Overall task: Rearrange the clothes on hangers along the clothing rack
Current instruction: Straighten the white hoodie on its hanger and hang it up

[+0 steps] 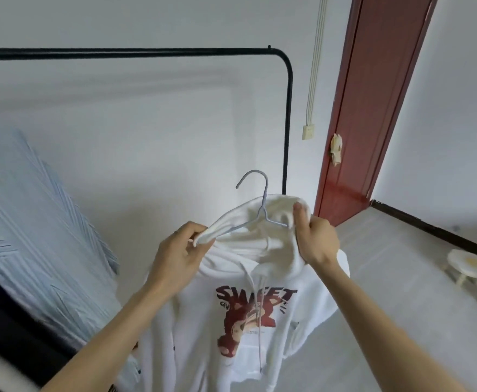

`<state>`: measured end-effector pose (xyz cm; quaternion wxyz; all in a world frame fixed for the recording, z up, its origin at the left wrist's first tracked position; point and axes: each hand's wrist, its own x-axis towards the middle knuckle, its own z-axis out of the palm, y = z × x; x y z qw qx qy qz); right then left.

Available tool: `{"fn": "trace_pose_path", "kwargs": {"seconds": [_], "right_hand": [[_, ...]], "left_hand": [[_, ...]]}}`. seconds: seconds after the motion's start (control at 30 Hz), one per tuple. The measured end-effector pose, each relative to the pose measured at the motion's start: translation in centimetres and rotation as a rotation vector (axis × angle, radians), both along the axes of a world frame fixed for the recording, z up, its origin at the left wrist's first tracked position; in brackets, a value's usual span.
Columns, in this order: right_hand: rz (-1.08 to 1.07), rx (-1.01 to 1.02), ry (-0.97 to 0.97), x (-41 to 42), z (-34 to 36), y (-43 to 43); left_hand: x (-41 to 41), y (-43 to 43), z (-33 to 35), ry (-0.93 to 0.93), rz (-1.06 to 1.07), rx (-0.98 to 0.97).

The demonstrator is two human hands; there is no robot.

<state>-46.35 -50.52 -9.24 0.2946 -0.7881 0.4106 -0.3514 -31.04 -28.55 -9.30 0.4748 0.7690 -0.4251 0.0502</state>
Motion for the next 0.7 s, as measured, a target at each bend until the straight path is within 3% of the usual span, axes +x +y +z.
{"fn": "trace_pose_path", "kwargs": {"seconds": [0.17, 0.23, 0.3, 0.43, 0.5, 0.57, 0.67, 0.7], "right_hand": [[-0.031, -0.070, -0.058, 0.1, 0.0, 0.1], [-0.033, -0.070, -0.069, 0.1, 0.1, -0.5], [-0.047, -0.071, -0.073, 0.3, 0.2, -1.0], [-0.070, -0.047, -0.093, 0.6, 0.4, -1.8], [-0.100, -0.018, -0.088, 0.4, 0.1, -2.7], [-0.121, 0.017, -0.081, 0.0, -0.4, -3.7], [-0.098, 0.049, -0.094, -0.1, -1.0, -4.2], [-0.096, 0.073, -0.105, 0.1, -0.9, -4.0]], "left_hand": [[2.1, 2.8, -1.7, 0.180, -0.054, 0.082], [3.1, 3.5, -2.6, 0.124, 0.019, 0.108], [3.3, 3.4, -3.1, -0.029, 0.094, 0.156], [5.1, 3.6, -5.0, -0.657, 0.153, 0.260], [6.2, 4.6, -6.4, -0.775, 0.146, 0.432], [5.6, 5.0, -7.4, -0.656, 0.132, 0.486], [3.9, 4.0, -7.1, -0.138, 0.211, 0.407], [4.0, 3.2, -6.6, -0.045, 0.243, 0.335]]}}
